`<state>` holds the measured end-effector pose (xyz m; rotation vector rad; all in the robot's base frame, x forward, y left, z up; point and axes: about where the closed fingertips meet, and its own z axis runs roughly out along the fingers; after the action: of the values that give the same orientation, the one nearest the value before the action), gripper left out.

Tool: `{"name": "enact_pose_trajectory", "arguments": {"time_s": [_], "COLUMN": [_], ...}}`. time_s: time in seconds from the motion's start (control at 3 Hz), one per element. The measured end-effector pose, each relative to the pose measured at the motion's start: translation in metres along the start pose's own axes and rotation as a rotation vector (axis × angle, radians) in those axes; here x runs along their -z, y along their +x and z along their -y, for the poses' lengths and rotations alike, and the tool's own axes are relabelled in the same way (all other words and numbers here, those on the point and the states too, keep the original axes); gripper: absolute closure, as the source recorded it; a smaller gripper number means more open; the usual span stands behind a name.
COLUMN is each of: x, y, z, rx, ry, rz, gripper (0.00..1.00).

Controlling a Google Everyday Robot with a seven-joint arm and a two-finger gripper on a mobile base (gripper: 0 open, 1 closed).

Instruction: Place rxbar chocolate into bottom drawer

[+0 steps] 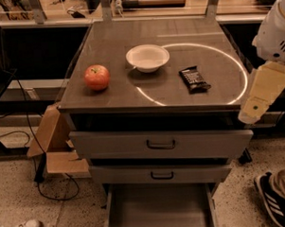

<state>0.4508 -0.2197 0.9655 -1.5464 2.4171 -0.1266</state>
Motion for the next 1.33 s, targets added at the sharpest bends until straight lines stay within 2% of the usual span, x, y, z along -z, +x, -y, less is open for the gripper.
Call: {"name": "enact_pose_trajectory", "arguments": {"time_s": [0.33, 1.0, 1.33], "x": [-0.019, -0.023, -0.032], "y": [0.001, -0.007, -0.02], "z": [0.009, 0.013, 0.021], "rx": [-0.087, -0.097, -0.135], "ry": [-0.037, -0.036, -0.034], "rz": [-0.087, -0.063, -0.042], "gripper": [0.0, 0.0, 0.0]}}
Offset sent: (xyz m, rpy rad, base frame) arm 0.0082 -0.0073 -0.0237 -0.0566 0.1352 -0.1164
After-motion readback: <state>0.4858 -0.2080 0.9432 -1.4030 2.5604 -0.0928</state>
